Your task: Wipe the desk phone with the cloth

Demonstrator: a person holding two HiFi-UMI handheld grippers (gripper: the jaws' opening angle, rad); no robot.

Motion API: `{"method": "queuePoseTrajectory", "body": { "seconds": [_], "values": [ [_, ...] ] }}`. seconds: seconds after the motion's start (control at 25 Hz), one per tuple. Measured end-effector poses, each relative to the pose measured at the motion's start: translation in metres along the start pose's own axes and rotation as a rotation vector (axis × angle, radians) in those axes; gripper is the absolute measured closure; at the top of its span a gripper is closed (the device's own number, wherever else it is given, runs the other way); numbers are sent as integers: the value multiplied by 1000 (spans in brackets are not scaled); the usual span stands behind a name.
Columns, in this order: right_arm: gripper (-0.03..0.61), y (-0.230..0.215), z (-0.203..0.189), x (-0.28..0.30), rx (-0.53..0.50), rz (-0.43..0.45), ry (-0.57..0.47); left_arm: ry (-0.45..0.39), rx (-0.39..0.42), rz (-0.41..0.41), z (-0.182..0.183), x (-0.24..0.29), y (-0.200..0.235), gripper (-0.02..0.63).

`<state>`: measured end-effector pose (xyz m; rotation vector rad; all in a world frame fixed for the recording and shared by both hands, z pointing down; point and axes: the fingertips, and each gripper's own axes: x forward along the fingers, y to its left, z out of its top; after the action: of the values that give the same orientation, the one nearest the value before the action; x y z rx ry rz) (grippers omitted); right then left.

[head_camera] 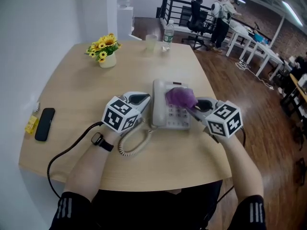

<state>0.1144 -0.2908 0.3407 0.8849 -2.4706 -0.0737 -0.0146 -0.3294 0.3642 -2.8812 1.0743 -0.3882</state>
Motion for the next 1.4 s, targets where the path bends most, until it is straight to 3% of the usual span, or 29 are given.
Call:
{"method": "queuePoseTrajectory", "body": {
  "seconds": [0.12, 0.28, 0.4, 0.68, 1.0, 1.4],
  "values": [
    [492, -45, 15, 27, 36, -89, 18, 2, -1, -3, -2, 1, -1, 620],
    [491, -63, 1, 73, -13, -102, 196, 2, -8, -4, -1, 1, -1, 620],
    [492, -46, -6, 87, -77, -66, 256, 3, -4, -8, 0, 2, -2, 620],
    [492, 5, -16, 70, -177, -7, 274, 4, -7, -7, -1, 1, 0, 620],
    [492, 78, -44, 29, -204, 105, 228, 3, -3, -4, -1, 1, 0, 620],
    [492, 111, -61, -2, -261, 171, 232, 1, -2, -4, 0, 2, -1, 620]
  ]
}}
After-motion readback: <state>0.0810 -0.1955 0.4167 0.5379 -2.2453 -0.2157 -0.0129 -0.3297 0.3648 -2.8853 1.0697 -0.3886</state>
